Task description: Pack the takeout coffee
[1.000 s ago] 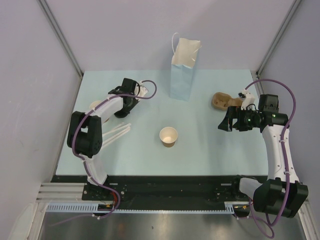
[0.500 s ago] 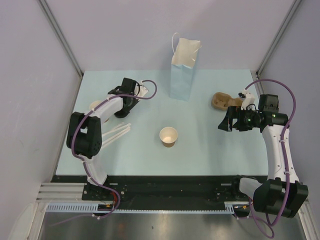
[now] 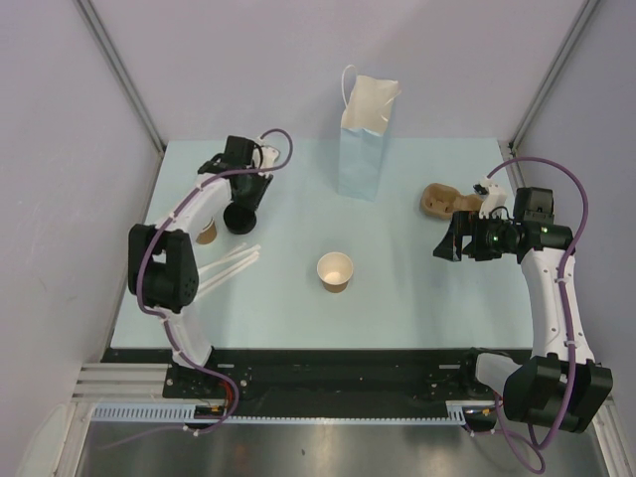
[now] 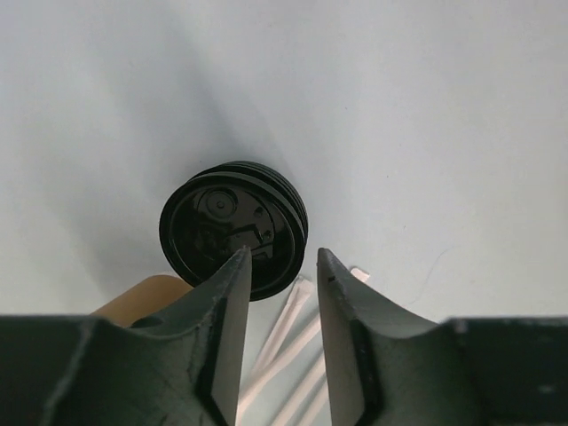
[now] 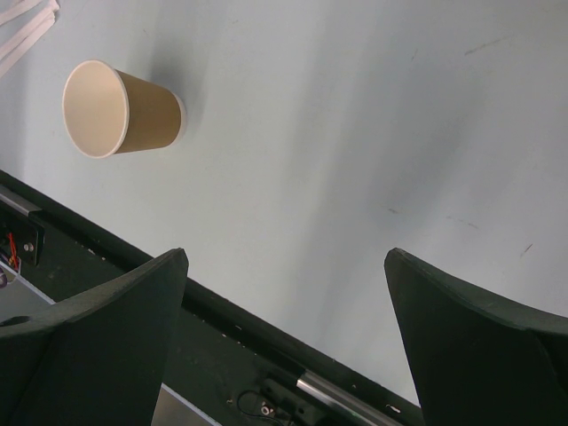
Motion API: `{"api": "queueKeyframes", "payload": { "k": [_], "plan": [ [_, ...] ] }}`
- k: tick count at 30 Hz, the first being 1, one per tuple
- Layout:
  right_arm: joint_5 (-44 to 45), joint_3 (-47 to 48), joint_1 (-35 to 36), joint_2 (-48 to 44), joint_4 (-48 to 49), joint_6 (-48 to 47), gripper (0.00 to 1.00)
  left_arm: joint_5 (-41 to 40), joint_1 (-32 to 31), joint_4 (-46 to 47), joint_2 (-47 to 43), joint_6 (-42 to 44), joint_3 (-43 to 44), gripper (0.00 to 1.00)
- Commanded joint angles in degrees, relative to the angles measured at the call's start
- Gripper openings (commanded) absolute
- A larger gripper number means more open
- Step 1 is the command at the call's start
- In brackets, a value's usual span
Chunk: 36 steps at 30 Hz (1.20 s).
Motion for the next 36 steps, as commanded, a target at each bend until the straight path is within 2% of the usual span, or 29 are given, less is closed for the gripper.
{"api": "queueKeyframes", "payload": {
  "k": [1, 6, 14, 36],
  "plan": [
    [-0.95, -0.01, -0.09, -0.59, 1.26, -0.1, 1.0, 6.04, 3.51, -2.4, 2.17, -11.13, 3.28, 0.43],
    [-0.87, -0.01, -0.09, -0.59, 1.18, -0.01, 1.0, 6.75, 4.58, -1.27, 3.67, -16.41, 2.23, 0.45],
    [-0.87, -0.01, -0.09, -0.24, 1.26, 0.08, 1.0, 2.8, 4.58, 1.2, 5.25, -21.33, 1.26, 0.43],
    [-0.87, -0.01, -0.18, 0.11, 1.35, 0.08, 1.0, 1.65, 4.49, 2.87, 8.32, -21.69, 2.14, 0.41]
  ]
}}
